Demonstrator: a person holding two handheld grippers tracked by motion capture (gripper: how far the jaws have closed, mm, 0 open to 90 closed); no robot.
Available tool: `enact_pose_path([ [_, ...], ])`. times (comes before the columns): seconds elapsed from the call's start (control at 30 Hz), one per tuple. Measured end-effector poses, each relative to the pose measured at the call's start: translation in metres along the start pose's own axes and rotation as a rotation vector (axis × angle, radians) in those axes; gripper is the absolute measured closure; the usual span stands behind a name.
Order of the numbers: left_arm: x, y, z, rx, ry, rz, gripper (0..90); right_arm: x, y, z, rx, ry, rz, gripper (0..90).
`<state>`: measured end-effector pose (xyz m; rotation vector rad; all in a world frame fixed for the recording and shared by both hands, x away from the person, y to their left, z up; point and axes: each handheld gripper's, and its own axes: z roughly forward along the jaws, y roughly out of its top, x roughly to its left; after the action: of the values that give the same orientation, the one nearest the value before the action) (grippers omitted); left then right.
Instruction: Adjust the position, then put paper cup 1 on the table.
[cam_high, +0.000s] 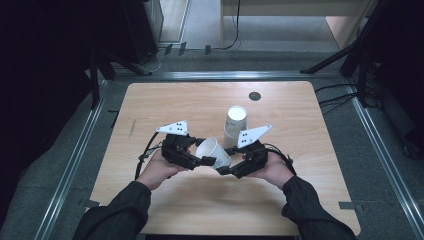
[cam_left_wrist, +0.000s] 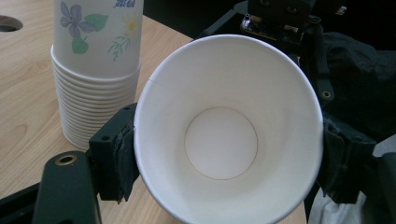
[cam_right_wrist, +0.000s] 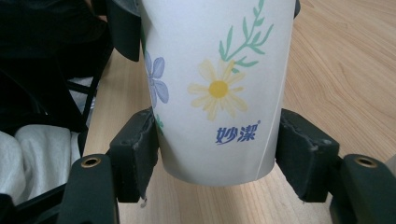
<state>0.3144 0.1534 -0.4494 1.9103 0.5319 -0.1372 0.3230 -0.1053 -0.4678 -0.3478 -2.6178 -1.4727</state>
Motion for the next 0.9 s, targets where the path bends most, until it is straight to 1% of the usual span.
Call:
enact_pose_path([
  [0.13, 0.0, 0.001, -0.003, -0.01, 0.003, 0.001, 21.4, 0.0, -0.001, 0.001, 0.012, 0.003, 0.007, 32.4],
  [0.17, 0.0, 0.001, -0.003, -0.017, 0.002, -0.004, 21.4, 0.0, -0.001, 0.001, 0.015, 0.005, 0.006, 31.7],
  [0.23, 0.001, 0.001, -0.006, -0.023, 0.003, -0.005, 21.7, 0.001, -0.002, 0.001, 0.029, -0.007, 0.003, 29.2],
  [0.43, -0.001, 0.003, -0.009, -0.025, 0.015, 0.005, 22.0, -0.001, -0.002, 0.002, 0.034, -0.008, 0.011, 27.2],
  [0.57, -0.001, 0.003, -0.013, -0.018, 0.035, 0.008, 22.0, -0.002, -0.004, -0.002, 0.033, -0.015, 0.016, 27.2],
  [0.67, 0.001, 0.004, -0.018, -0.015, 0.058, 0.01, 22.0, -0.002, -0.007, -0.005, 0.035, -0.025, 0.018, 27.1],
  [0.8, 0.004, 0.004, -0.026, -0.02, 0.084, 0.009, 22.1, -0.002, -0.011, -0.009, 0.037, -0.047, 0.008, 27.7],
  [0.83, 0.005, 0.004, -0.028, -0.019, 0.091, 0.007, 22.1, -0.003, -0.012, -0.011, 0.041, -0.065, 0.012, 28.1],
  [0.87, 0.006, 0.004, -0.031, -0.019, 0.1, 0.004, 22.1, -0.003, -0.012, -0.011, 0.041, -0.065, 0.012, 28.1],
  [0.9, 0.007, 0.004, -0.033, -0.019, 0.111, -0.005, 22.1, -0.003, -0.013, -0.013, 0.043, -0.074, 0.012, 28.4],
])
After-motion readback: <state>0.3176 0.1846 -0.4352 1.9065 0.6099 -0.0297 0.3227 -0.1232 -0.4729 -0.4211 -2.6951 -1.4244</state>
